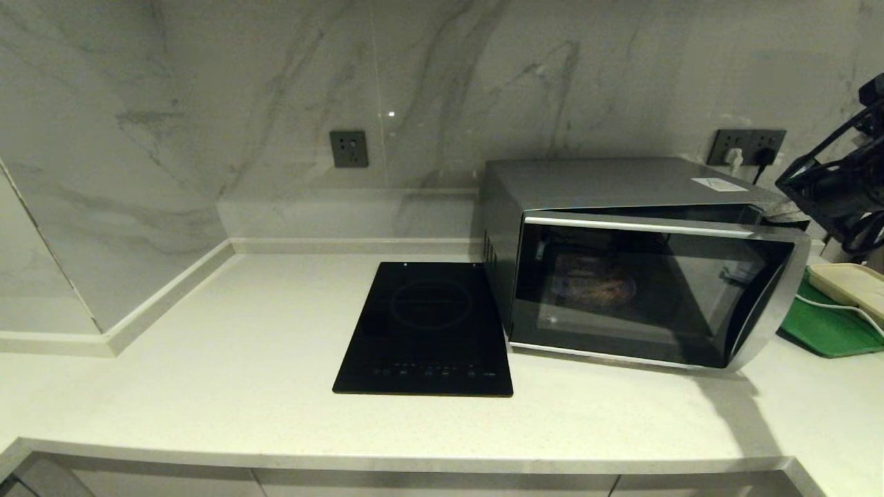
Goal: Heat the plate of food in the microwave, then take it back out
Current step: Open the microwave oven
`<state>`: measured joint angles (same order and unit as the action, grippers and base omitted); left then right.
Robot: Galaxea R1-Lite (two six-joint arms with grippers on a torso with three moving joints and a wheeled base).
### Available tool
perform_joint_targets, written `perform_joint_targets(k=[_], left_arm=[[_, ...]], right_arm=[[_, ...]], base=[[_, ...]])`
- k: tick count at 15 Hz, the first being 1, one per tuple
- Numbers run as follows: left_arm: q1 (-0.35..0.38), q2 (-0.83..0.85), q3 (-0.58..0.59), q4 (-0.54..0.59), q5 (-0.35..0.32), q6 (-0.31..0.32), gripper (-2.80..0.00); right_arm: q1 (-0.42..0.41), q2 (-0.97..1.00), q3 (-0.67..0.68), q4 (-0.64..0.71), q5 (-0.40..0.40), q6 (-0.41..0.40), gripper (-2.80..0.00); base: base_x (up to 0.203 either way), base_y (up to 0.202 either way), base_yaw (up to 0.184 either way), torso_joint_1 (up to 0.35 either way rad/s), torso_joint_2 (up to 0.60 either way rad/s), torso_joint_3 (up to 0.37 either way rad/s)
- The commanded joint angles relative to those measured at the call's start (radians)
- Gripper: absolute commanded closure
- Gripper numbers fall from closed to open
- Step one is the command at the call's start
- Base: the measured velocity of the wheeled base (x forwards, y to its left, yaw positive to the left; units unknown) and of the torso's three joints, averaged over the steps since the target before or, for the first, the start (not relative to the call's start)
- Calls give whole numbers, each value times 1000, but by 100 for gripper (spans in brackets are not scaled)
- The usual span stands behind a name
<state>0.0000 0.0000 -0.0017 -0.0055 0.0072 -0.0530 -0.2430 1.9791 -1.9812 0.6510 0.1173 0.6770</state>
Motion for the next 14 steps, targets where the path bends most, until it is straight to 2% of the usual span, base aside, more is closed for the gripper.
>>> perform_joint_targets(k=[1, 4, 6, 8, 11, 14], left_arm=[[0, 0, 0, -1, 0, -1, 0], [0, 0, 0, -1, 0, -1, 0], [0, 0, 0, -1, 0, -1, 0], [0, 0, 0, -1, 2, -1, 0], [0, 0, 0, -1, 2, -1, 0], [0, 0, 0, -1, 0, -1, 0]], right_arm=[[-1, -90, 10, 66, 44, -14, 0], [0, -169, 39, 234, 95, -95, 0], [-1, -181, 79, 269, 100, -120, 0], [-1, -178, 81, 227, 103, -119, 0], [-1, -146, 87, 52, 97, -125, 0], [-1, -88, 80, 1, 90, -129, 0]], base=[[0, 0, 0, 0, 0, 0], [0, 0, 0, 0, 0, 0], [0, 0, 0, 0, 0, 0], [0, 0, 0, 0, 0, 0], [0, 0, 0, 0, 0, 0], [0, 0, 0, 0, 0, 0]])
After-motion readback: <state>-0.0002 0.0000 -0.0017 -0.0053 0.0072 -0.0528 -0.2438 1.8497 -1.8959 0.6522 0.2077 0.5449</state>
